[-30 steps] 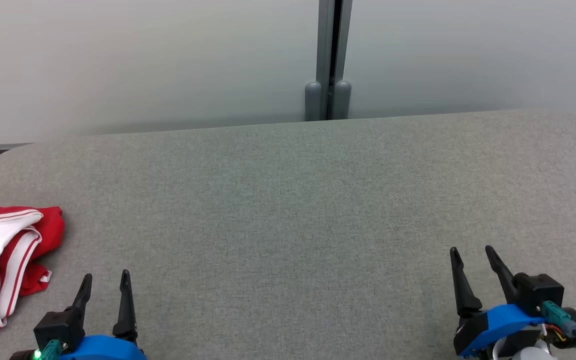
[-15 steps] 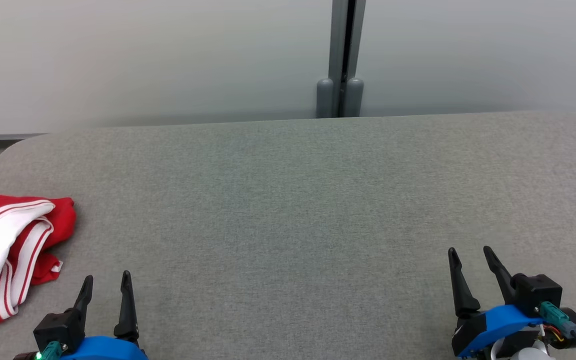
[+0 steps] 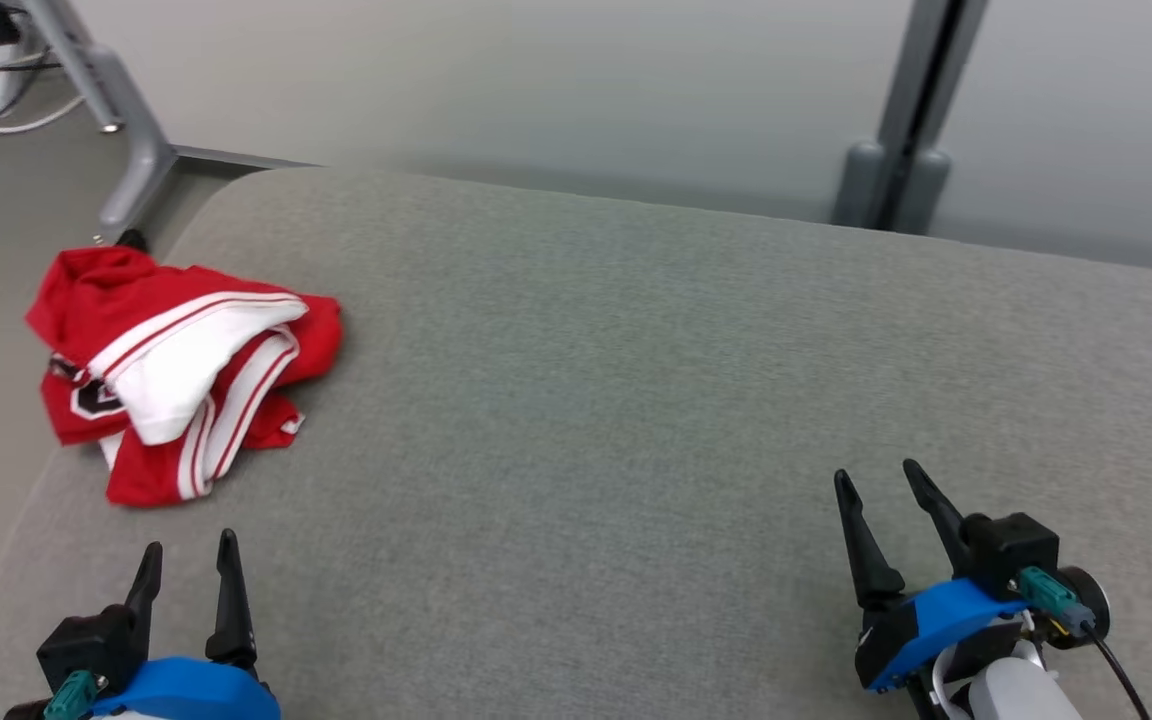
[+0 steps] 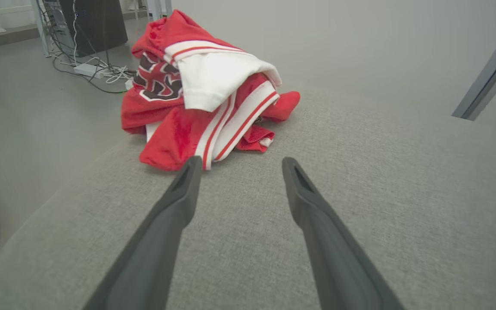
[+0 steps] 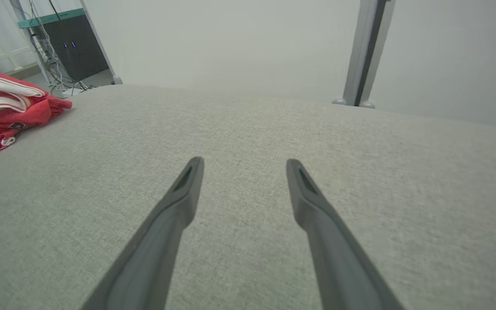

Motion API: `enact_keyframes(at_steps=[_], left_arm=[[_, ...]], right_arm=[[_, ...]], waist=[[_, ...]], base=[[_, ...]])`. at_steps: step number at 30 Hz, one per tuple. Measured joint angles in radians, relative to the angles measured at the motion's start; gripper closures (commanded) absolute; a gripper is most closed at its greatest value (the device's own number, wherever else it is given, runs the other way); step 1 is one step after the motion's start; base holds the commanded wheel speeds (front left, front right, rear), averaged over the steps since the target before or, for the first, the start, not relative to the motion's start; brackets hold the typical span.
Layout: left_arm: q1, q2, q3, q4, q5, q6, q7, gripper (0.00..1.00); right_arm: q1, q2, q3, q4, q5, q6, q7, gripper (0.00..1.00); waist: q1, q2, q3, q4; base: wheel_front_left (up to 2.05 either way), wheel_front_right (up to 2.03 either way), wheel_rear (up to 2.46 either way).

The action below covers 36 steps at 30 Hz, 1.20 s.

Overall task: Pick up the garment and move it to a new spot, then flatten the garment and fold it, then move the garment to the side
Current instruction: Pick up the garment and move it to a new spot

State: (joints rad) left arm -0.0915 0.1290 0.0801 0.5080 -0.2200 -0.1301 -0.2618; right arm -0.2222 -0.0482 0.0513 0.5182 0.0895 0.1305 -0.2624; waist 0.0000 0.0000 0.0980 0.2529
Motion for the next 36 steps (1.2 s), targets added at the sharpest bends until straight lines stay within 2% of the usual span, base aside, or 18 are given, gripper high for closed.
enact_keyframes(at_steps=[8, 14, 21, 25, 29, 36], left_arm=[[0.01, -0.002, 0.038, 0.027, -0.009, 0.0, 0.0, 0.0], [0.027, -0.004, 0.068, 0.033, -0.009, 0.0, 0.0, 0.0], [-0.001, -0.003, 0.068, 0.031, -0.011, 0.0, 0.0, 0.0], [-0.065, 0.022, 0.07, 0.03, -0.038, 0.0, 0.0, 0.0], [-0.156, 0.077, 0.059, 0.048, -0.084, 0.0, 0.0, 0.0], [-0.348, 0.206, -0.013, 0.105, -0.182, 0.0, 0.0, 0.0]], right_arm=[[-0.043, 0.001, 0.06, 0.047, 0.01, 0.0, 0.0, 0.0], [-0.059, 0.001, 0.087, 0.067, 0.018, 0.0, 0.0, 0.0], [-0.061, 0.001, 0.088, 0.07, 0.004, 0.0, 0.0, 0.0], [-0.076, 0.001, 0.087, 0.057, -0.003, 0.0, 0.0, 0.0], [-0.095, 0.001, 0.094, 0.036, -0.019, 0.0, 0.0, 0.0], [-0.124, 0.001, 0.101, 0.007, -0.052, 0.0, 0.0, 0.0]], waist=[[0.0, 0.0, 0.025, 0.152], [0.0, 0.0, 0.048, 0.204], [0.0, 0.0, 0.069, 0.189], [0.0, 0.0, 0.1, 0.16], [0.0, 0.0, 0.143, 0.131], [0.0001, 0.0, 0.219, 0.086]], base=[[0.0, 0.0, 0.0], [0.0, 0.0, 0.0], [0.0, 0.0, 0.0], [0.0, 0.0, 0.0], [0.0, 0.0, 0.0], [0.0, 0.0, 0.0]])
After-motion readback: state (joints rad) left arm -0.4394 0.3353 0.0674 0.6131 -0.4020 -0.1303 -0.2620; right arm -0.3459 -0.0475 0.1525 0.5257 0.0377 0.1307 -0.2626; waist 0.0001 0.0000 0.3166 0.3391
